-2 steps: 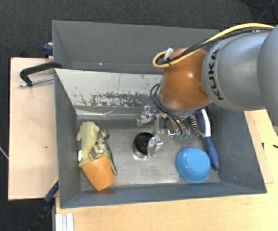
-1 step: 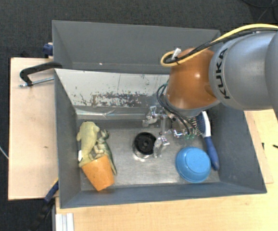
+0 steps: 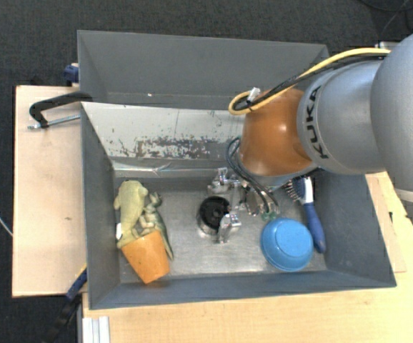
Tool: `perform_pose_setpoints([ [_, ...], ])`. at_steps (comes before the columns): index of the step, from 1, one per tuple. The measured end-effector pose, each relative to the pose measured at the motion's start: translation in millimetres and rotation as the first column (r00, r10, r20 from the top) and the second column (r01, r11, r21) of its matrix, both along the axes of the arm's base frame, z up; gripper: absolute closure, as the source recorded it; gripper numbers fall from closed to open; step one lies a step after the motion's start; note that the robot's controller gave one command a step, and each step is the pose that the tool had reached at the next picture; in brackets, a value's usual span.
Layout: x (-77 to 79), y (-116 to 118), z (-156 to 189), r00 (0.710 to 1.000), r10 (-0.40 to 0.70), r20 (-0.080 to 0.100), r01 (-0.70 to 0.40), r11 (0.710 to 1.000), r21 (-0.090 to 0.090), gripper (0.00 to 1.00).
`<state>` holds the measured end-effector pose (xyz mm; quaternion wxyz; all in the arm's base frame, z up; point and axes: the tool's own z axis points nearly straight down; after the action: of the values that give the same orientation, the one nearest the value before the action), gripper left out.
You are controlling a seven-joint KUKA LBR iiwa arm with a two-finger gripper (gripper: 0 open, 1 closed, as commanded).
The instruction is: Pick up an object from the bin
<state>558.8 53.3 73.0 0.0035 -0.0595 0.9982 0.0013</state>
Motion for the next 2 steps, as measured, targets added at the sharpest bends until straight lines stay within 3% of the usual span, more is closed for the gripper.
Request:
perform_pose_setpoints([
  [1, 1.5, 0.7, 2.0, 1.000, 0.000, -0.002, 0.000, 1.000, -0.001, 0.00],
  [2, 3.4, 0.9, 3.7, 1.000, 0.000, 0.004, 0.000, 1.000, -0.001, 1.00],
])
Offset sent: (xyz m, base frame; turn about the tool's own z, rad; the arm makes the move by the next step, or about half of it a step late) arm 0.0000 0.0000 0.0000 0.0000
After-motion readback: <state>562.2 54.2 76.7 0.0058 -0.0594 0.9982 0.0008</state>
